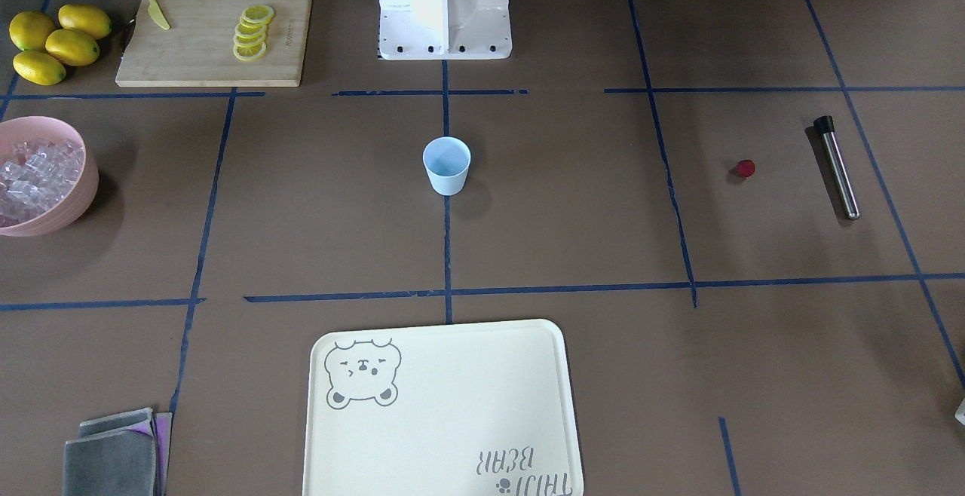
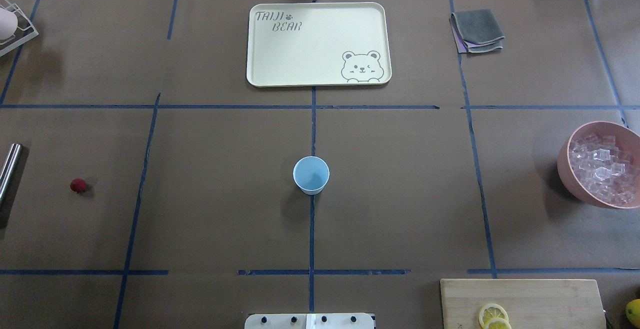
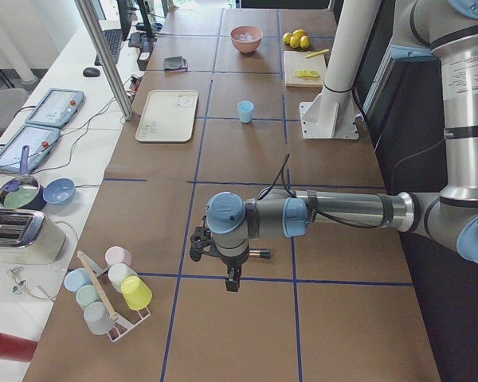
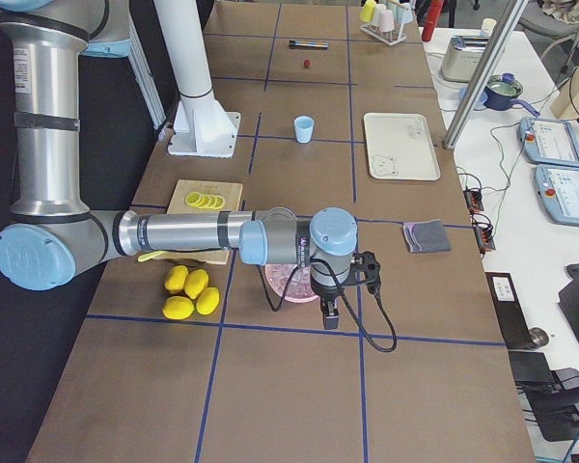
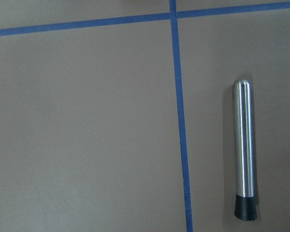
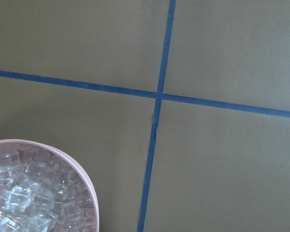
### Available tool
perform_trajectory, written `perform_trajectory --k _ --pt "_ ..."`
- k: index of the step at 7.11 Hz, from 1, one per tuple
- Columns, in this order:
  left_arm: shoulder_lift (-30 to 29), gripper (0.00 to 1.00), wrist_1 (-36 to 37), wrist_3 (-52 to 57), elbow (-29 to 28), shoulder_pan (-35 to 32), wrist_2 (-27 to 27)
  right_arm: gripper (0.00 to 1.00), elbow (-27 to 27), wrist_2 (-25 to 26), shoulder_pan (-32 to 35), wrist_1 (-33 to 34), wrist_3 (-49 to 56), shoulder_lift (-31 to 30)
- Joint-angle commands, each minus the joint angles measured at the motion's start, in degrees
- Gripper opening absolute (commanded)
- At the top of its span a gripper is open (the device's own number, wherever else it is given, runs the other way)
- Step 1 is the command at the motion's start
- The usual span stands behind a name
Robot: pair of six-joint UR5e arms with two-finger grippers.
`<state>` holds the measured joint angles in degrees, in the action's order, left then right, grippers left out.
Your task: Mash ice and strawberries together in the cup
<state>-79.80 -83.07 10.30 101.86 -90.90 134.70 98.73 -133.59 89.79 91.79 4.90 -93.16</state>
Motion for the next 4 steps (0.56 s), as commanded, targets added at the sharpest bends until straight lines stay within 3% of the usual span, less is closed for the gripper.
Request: perform_trajectory --k 1,3,4 --pt "0.0 1.0 0.0 0.1 -0.1 0.0 0.0 1.0 4.6 -0.9 -4.8 -0.1 -9.7 0.0" --pt "0.0 1.0 -0.1 0.1 -0.2 0.0 0.0 1.0 7.6 -0.3 -13.0 -0.3 -14.1 0.1" --pt "0.1 1.0 0.0 0.1 -0.2 0.1 0.0 1.0 7.9 -0.3 -14.5 -3.4 -16.0 -0.3"
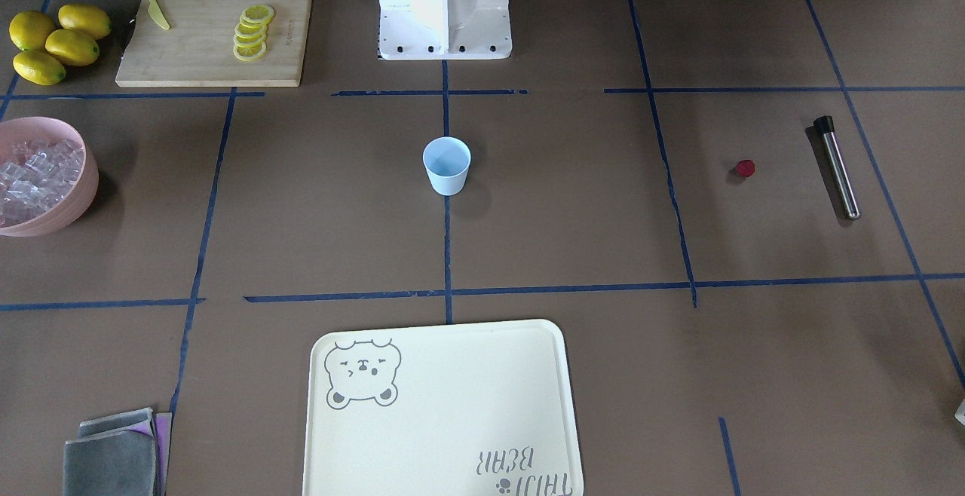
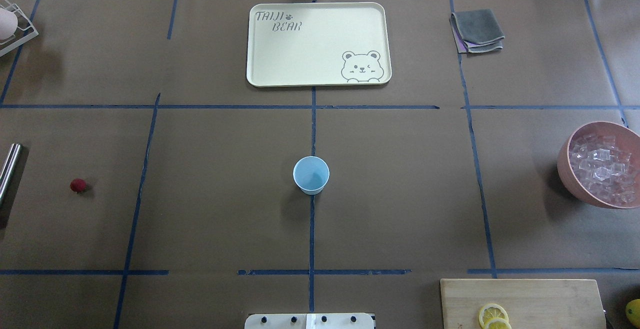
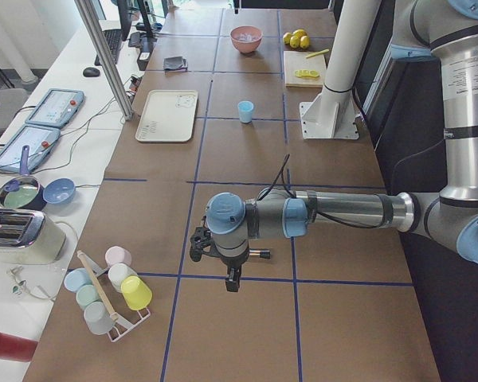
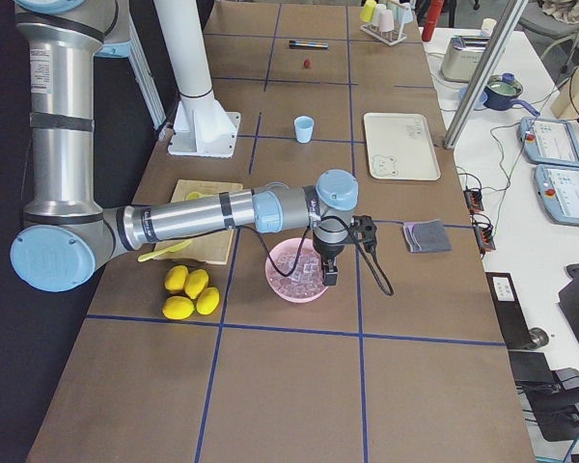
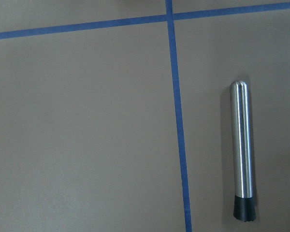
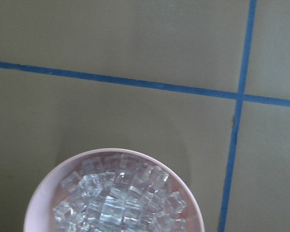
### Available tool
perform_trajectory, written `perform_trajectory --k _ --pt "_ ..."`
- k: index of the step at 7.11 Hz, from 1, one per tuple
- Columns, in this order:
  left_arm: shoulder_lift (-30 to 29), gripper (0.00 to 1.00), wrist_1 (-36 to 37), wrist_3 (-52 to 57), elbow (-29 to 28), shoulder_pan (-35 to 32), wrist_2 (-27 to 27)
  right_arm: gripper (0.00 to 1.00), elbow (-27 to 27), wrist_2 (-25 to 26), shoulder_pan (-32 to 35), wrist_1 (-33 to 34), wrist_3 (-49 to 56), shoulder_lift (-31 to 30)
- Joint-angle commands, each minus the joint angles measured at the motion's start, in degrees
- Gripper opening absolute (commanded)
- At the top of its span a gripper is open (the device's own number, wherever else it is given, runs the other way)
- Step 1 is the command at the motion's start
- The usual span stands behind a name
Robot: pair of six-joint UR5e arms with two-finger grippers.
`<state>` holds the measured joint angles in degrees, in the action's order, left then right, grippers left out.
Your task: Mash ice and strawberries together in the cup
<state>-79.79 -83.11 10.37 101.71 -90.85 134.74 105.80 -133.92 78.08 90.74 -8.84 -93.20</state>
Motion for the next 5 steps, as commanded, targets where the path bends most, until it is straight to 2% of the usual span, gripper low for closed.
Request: perform_trajectory --k 1,2,3,4,5 --pt "0.1 1.0 0.1 0.0 -0.1 0.1 0.0 1.0 0.8 0.2 -5.7 -7.3 -8.8 -1.3" --pt "0.1 1.0 0.1 0.0 -0.1 0.1 0.0 1.0 0.7 1.6 -9.3 -14.1 -17.2 -2.2" --pt "0.1 1.0 0.1 0.0 -0.1 0.1 0.0 1.0 0.3 4.0 -11.8 -18.6 -19.3 -4.8" --pt "0.1 1.0 0.2 0.0 -0.2 0.1 0.0 0.99 -0.8 6.6 -12.7 -19.7 -19.2 -5.3" --pt "0.1 1.0 0.2 0.0 -0.1 0.2 0.0 0.96 -1.8 7.2 -13.6 -19.8 -19.2 -5.3"
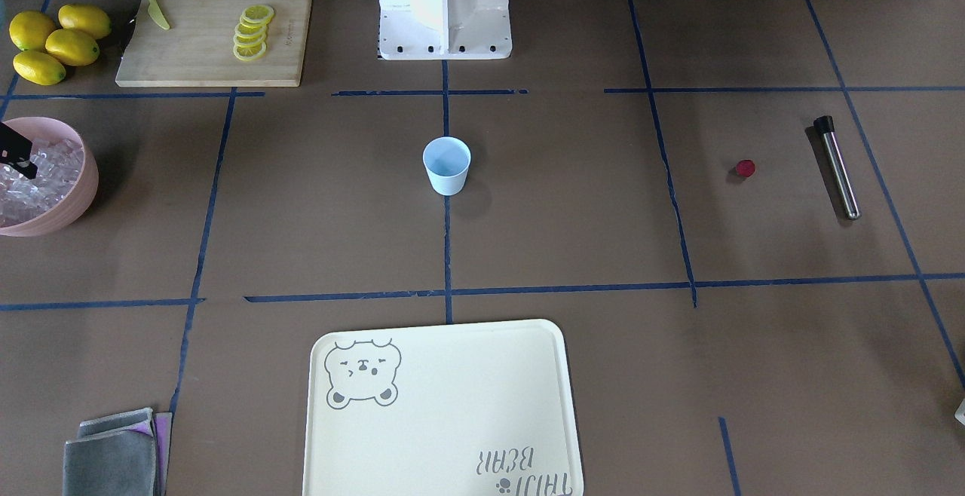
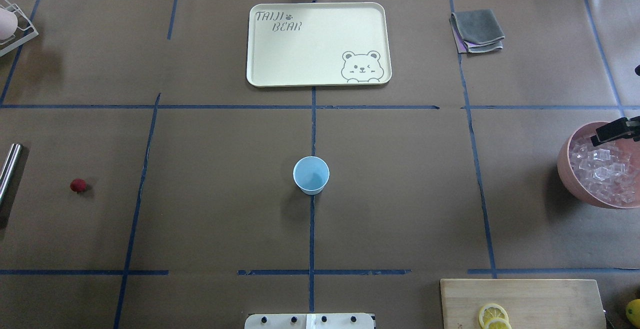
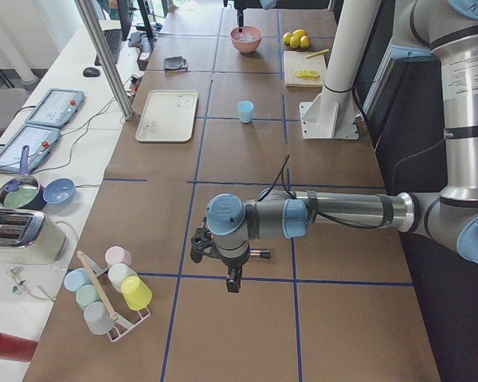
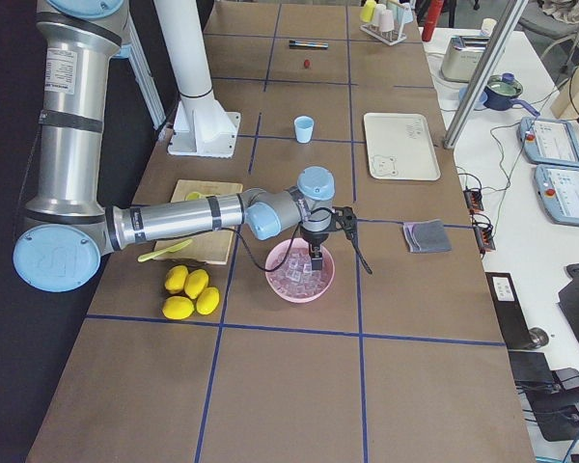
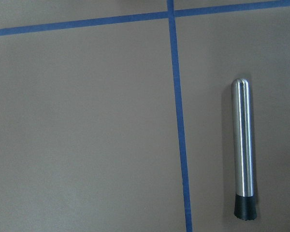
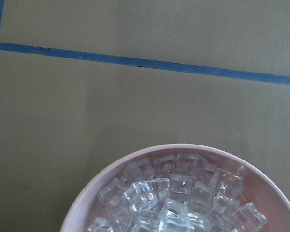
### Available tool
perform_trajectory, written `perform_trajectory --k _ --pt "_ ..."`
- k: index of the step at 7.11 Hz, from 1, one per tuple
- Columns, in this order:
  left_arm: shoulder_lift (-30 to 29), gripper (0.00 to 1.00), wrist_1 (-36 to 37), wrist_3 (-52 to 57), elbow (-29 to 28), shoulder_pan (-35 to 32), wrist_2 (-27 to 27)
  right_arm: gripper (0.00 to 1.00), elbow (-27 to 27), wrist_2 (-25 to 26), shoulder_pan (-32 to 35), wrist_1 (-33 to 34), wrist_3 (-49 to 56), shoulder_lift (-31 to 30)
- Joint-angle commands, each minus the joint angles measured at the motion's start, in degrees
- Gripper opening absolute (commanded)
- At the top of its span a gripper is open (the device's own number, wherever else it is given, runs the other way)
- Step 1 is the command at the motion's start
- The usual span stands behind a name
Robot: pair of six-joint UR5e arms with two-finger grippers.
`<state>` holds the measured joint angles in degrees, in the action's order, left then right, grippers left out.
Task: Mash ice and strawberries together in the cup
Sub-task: 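Lower the right gripper into the pink bowl and grasp an ice cube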
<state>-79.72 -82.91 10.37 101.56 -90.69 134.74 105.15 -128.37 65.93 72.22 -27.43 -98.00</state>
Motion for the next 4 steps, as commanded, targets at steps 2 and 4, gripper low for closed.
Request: perform_trajectory --k 2,4 --pt "0.0 1.0 0.1 -0.1 0.0 0.1 0.0 0.9 -3.1 2.0 -3.0 -1.3 -0.3 -0.4" --pt "0.0 1.0 0.0 -0.1 0.0 0.3 0.0 0.81 -3.5 2.1 -3.7 -1.3 -0.2 -0.3"
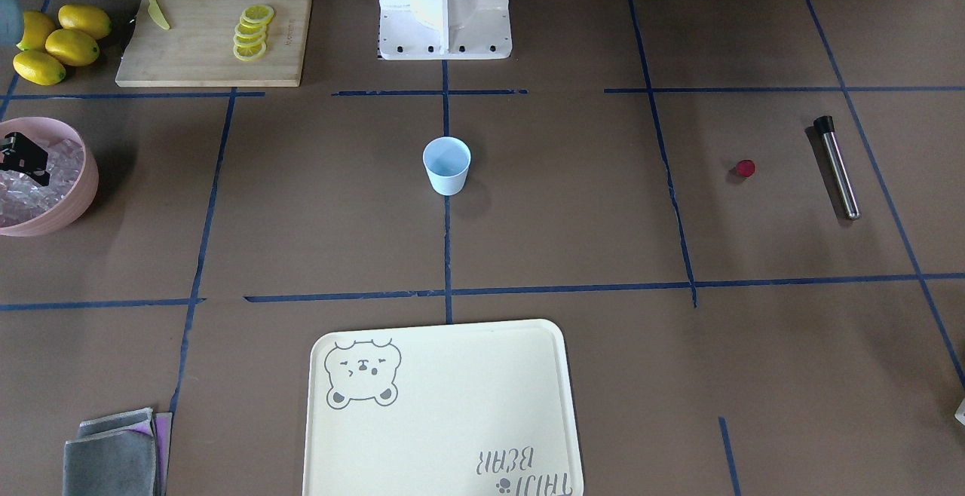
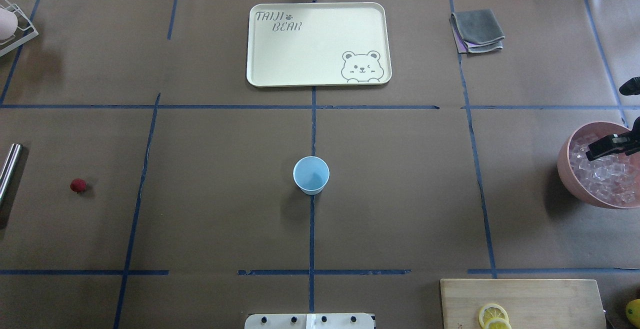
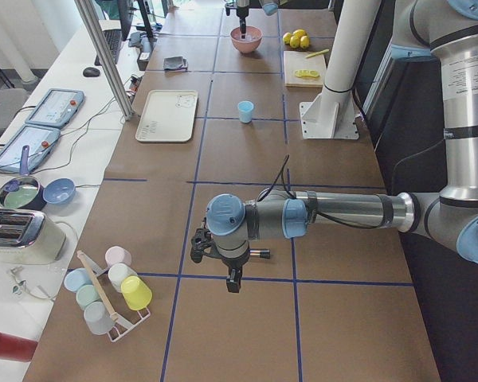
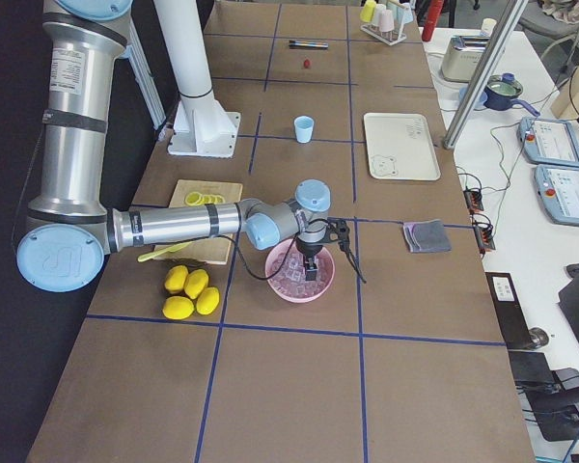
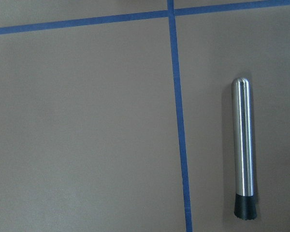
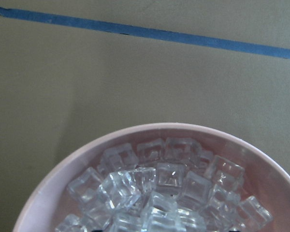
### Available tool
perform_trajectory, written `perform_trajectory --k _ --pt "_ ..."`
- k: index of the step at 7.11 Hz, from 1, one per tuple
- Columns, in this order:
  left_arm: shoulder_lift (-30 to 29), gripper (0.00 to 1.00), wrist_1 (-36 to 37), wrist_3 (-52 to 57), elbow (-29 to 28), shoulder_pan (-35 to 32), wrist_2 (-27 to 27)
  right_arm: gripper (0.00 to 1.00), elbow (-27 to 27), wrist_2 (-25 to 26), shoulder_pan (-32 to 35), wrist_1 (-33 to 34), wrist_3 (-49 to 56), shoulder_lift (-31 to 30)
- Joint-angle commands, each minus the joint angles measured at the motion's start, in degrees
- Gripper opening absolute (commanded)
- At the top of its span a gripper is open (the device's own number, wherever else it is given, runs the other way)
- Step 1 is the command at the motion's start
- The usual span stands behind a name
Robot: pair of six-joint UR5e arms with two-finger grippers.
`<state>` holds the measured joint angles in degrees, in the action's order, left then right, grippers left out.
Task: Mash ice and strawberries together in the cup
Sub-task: 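Lower the right gripper into the pink bowl and grasp an ice cube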
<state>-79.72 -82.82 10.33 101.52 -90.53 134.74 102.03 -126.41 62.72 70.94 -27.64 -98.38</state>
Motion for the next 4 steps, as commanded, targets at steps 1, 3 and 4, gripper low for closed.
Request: perform_trajectory --k 1,3,4 --pt "0.0 1.0 -0.1 -0.1 0.0 0.3 0.0 0.67 -0.6 0.1 -0.7 0.1 0.0 0.0" --pt "0.0 1.0 -0.1 0.0 0.0 0.3 0.0 0.27 -0.9 0.1 -0.7 0.1 0.0 0.5" --pt "0.0 1.0 -0.1 0.0 0.0 0.3 0.0 0.17 -0.8 0.1 -0.7 0.1 0.0 0.6"
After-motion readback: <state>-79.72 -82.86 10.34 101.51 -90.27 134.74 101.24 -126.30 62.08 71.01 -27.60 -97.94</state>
